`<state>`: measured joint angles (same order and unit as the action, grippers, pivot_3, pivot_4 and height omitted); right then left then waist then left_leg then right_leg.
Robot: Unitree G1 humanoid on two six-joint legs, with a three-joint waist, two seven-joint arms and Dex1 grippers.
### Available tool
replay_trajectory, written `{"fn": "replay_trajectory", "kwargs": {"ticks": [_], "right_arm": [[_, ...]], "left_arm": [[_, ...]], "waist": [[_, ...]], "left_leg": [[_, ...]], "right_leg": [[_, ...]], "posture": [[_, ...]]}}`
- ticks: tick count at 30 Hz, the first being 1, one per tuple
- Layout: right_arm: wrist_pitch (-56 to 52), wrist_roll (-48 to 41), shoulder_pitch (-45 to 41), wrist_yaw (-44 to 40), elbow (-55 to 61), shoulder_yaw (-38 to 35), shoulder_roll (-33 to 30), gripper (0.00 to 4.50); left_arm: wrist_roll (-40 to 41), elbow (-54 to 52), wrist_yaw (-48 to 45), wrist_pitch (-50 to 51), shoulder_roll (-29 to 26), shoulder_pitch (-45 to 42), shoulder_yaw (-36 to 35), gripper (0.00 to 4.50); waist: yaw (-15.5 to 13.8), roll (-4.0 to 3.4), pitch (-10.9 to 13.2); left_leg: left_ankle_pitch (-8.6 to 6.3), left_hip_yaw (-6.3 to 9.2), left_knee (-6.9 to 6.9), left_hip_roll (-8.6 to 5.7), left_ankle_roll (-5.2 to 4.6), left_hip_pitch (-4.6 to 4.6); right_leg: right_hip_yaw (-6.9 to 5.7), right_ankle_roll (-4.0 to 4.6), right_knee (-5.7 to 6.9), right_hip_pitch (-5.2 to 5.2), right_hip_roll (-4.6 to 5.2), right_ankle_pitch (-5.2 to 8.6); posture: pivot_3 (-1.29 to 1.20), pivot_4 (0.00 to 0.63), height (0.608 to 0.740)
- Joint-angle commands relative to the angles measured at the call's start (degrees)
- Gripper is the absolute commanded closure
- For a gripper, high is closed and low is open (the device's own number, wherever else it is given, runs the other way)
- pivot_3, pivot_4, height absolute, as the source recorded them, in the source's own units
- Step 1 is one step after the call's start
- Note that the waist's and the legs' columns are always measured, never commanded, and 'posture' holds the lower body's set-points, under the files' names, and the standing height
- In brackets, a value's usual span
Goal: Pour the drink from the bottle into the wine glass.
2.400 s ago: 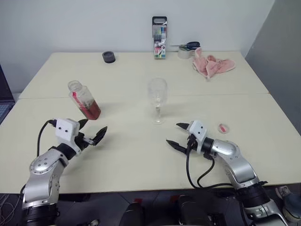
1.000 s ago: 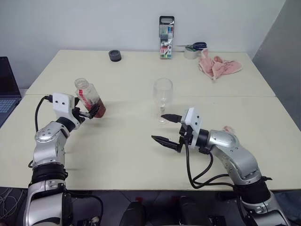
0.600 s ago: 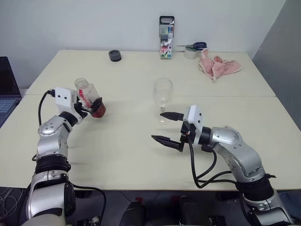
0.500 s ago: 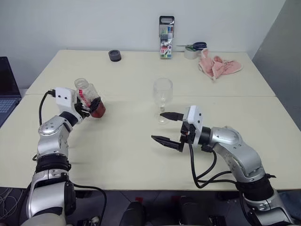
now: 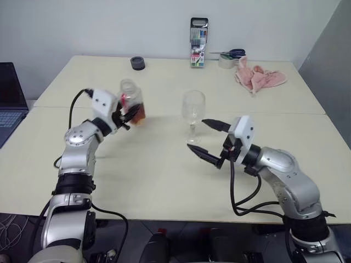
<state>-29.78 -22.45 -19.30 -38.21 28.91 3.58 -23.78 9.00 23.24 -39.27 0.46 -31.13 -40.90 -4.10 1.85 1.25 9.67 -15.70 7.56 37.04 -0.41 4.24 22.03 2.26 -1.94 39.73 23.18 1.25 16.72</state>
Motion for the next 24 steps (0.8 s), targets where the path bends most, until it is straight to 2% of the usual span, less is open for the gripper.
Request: {"fn": "replay_trajectory", "kwargs": {"ticks": [1, 7, 13, 18, 24], "right_arm": [[-3.6, -4.4, -1.1, 1.2, 2.4, -4.3, -1.3, 0.0], [-8.5, -6.2, -3.4, 6.6, 2.5, -6.3, -0.6, 0.0], [-12.0, -6.3, -5.6, 10.8, 2.9, -5.5, -0.1, 0.0], [-9.5, -8.3, -5.1, 8.4, 3.6, -8.1, -1.7, 0.0], [-9.4, -12.9, -3.9, 5.6, 5.7, -10.9, -3.9, 0.0]], "left_arm": [[-4.3, -2.1, 1.8, -4.1, -0.4, -5.4, 2.2, 2.82], [-11.1, 5.7, 3.0, -12.0, 1.2, -14.4, 7.4, 2.82], [-19.1, 16.9, 6.9, -25.0, 1.2, -20.7, 12.2, 2.82], [-27.0, 25.0, 11.8, -35.6, 0.1, -25.3, 16.3, 2.82], [-31.4, 31.5, 16.2, -42.4, -0.2, -28.4, 18.3, 2.82]], "waist": [[0.1, 0.0, 0.0], [0.5, 0.0, 0.0], [0.6, 0.0, 0.0], [0.5, 0.03, 0.0], [0.6, 0.02, 0.0]], "left_leg": [[-0.01, -0.01, -0.01, 0.01, -0.02, -0.01], [-0.01, -0.11, -0.03, 0.02, -0.03, -0.05], [-0.02, -0.12, -0.03, 0.0, -0.03, -0.03], [-0.02, -0.11, -0.03, -0.04, -0.04, 0.04], [-0.03, -0.1, -0.04, -0.05, -0.05, 0.07]], "right_leg": [[0.0, 0.0, 0.0, 0.0, -0.01, 0.0], [0.08, 0.0, 0.03, 0.01, -0.05, 0.0], [0.08, 0.0, 0.01, 0.03, -0.05, 0.0], [0.07, 0.0, -0.05, 0.04, -0.01, 0.0], [0.05, -0.01, -0.09, 0.04, -0.01, 0.0]], "posture": [[0.0, 0.15, 0.74], [0.0, 0.15, 0.74], [0.0, 0.15, 0.74], [0.0, 0.15, 0.74], [0.0, 0.15, 0.74]]}}
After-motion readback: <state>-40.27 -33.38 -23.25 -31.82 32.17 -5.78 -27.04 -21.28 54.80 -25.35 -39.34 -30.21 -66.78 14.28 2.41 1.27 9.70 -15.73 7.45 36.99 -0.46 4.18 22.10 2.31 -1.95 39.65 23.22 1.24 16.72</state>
